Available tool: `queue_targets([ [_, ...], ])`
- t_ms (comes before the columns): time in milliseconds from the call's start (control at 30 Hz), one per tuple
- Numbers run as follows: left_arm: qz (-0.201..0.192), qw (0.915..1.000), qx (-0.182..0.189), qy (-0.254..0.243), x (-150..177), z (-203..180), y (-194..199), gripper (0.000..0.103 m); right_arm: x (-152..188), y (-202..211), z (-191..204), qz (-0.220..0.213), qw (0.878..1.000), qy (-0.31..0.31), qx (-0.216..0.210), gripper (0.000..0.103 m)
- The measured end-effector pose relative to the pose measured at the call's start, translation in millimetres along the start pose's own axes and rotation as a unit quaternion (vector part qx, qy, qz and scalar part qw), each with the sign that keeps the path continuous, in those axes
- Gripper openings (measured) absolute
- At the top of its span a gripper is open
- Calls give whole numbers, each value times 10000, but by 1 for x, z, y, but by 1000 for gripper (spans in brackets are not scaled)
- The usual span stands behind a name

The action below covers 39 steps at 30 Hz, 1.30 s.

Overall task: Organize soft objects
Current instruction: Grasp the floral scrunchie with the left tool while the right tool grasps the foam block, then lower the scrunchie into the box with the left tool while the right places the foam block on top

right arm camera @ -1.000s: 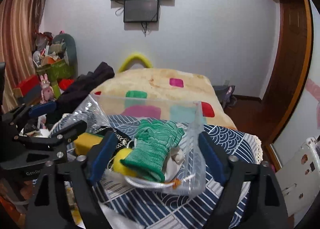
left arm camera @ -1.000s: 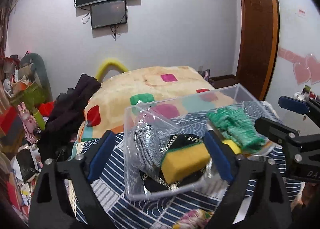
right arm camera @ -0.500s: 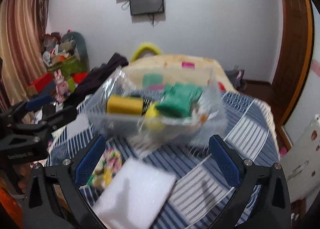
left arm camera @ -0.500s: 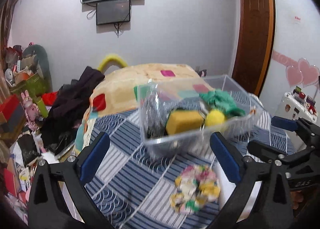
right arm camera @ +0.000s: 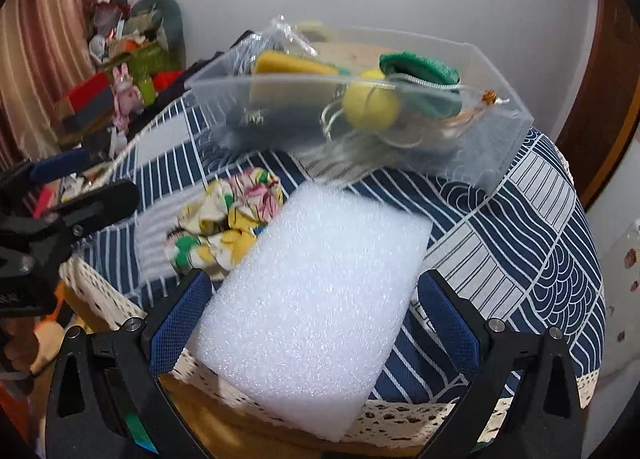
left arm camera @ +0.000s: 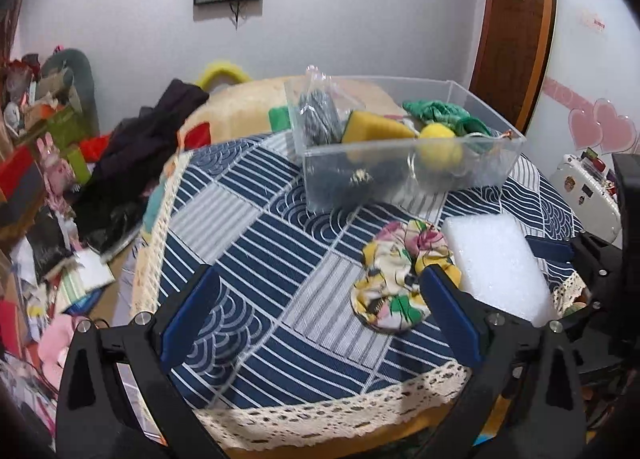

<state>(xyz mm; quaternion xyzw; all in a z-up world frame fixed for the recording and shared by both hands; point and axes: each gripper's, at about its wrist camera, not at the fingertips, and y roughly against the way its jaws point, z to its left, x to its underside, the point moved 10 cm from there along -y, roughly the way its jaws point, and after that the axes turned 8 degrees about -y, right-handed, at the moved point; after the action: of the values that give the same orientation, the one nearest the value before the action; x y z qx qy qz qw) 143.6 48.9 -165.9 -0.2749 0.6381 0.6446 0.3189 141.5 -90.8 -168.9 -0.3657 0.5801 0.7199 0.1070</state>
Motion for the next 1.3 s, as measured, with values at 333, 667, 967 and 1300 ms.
queue_targets([
  [333,277,9989,378,-34,7,-32,-23,101,4,14,-45,-163,9984,-539,-8,89],
  [667,462,9965,510,-469,14,-67,-55,64,2,33,-52,-490,9979,-410,-59,88],
  [967,384,9974,568,-229,16,-54,-52,18,-15,54,-42,-937,9953,-245,42,88],
  [1300,-351,9987,373,-61,-24,-25,-5,18,-54,73,-48,-1533,9868,-523,75,88],
])
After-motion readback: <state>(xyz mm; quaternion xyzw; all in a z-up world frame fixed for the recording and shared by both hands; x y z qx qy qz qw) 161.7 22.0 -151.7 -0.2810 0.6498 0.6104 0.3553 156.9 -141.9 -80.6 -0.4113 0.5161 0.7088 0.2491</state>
